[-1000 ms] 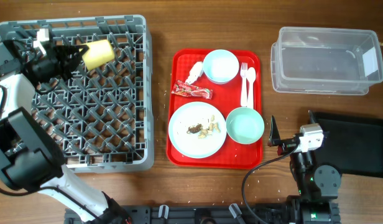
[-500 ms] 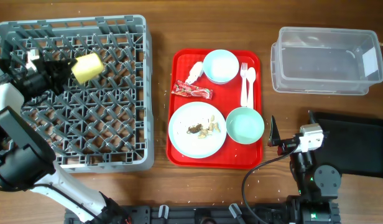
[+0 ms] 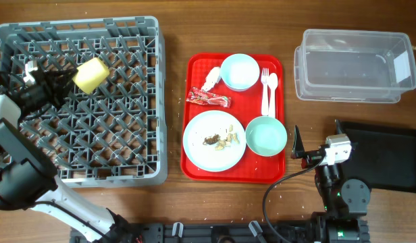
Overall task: Sort waste into correct bins and load items into the dishwasher rack
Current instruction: 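Carry the yellow cup to the dish rack and lower it in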
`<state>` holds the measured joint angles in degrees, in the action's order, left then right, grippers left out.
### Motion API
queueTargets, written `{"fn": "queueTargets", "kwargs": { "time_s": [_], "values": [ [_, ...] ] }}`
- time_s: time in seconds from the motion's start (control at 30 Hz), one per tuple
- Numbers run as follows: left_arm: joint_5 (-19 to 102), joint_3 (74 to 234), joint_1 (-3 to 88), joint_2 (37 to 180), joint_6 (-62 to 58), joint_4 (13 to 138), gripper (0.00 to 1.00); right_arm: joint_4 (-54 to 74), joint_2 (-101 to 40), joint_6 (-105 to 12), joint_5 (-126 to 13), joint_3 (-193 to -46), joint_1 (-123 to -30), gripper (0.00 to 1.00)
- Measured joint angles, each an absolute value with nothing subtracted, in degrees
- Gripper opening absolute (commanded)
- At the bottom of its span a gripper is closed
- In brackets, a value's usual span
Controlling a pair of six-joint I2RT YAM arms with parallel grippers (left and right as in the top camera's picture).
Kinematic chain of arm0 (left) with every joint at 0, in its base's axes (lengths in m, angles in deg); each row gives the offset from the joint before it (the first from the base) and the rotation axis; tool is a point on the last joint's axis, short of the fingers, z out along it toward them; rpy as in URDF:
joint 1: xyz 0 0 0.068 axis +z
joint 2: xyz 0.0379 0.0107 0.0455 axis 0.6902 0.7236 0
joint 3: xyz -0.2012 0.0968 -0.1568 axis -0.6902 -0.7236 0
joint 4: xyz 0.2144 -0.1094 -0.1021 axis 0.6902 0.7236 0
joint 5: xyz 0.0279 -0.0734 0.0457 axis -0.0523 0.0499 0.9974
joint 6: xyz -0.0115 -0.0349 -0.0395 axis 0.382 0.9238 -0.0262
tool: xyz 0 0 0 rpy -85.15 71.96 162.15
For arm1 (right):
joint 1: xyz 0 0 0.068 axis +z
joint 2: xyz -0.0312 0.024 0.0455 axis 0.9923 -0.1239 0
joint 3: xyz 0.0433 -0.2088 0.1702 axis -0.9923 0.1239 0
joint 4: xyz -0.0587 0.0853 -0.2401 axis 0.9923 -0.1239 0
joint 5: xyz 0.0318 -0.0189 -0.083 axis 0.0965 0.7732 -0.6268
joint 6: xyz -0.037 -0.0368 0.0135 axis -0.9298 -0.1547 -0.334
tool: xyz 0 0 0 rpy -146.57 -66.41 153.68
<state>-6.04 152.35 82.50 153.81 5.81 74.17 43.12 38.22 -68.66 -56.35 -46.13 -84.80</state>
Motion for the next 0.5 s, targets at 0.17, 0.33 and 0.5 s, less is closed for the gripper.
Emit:
{"fn": "queueTargets", "kwargs": {
  "time_s": [0.17, 0.33, 0.5],
  "values": [
    [0.2, 151.5, 84.0, 153.8, 5.2, 78.1, 0.88, 43.1, 38.2, -68.7, -56.3, -46.1, -84.8, 1.0],
    [8.7, 151.8, 83.9, 149.0, 3.2, 82.4, 0.89, 43.1, 38.2, -68.7, -56.3, -46.1, -84.8, 1.0],
    [26.1, 152.6, 83.6, 137.3, 2.7, 89.5, 0.04, 43.1, 38.2, -68.6, -56.3, -46.1, -84.8, 1.0]
  ]
}}
